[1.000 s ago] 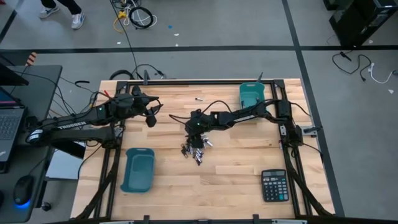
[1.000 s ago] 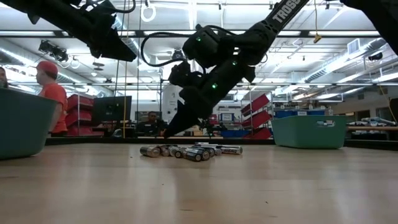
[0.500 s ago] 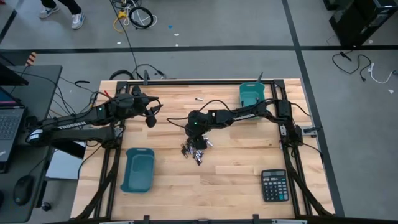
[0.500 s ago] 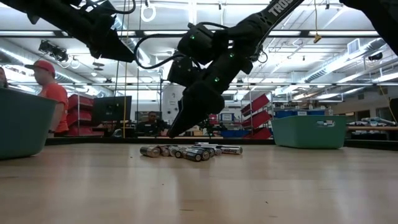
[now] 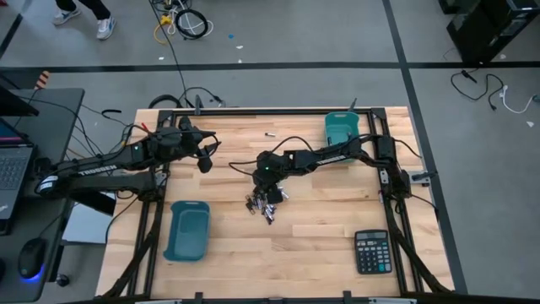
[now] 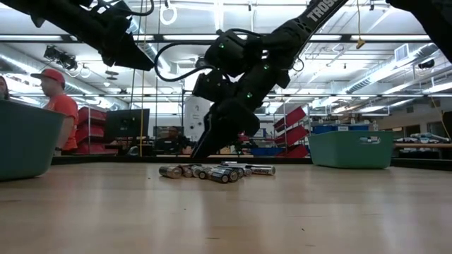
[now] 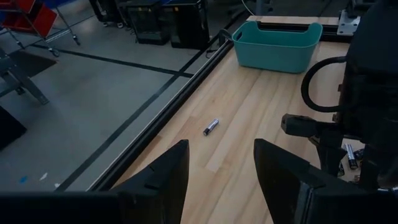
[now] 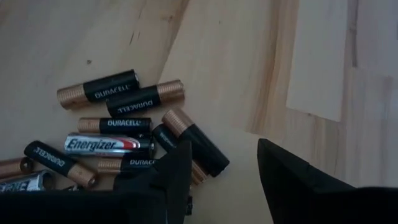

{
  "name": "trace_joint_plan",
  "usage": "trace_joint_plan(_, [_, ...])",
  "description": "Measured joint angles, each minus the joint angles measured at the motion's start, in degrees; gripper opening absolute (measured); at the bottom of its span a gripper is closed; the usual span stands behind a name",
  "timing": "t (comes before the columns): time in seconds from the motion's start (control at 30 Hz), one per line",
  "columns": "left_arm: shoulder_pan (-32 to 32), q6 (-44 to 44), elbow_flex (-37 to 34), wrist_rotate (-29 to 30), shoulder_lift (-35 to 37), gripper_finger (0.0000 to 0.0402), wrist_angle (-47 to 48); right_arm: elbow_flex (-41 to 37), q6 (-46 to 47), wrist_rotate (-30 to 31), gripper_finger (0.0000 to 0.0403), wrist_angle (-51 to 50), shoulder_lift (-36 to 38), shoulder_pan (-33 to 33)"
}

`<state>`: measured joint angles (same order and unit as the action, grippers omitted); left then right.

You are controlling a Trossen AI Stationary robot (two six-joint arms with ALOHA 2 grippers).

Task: Sort batteries
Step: Put the black battery into the green bin

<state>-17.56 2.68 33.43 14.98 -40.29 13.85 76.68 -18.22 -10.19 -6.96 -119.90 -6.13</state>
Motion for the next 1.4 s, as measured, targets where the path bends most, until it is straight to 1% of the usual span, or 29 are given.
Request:
trace_joint_plan(1.13, [0.0,0.1,0.0,0.0,0.0,0.0182,1.3,0.0,0.4,-0.4,0.016,2.4,0.0,0.0])
trace_joint_plan(1.4, [0.0,0.2,0.0,0.0,0.0,0.0182,1.3,-3.7,1.4,-0.4,0.0159,8.2,0.0,0.0])
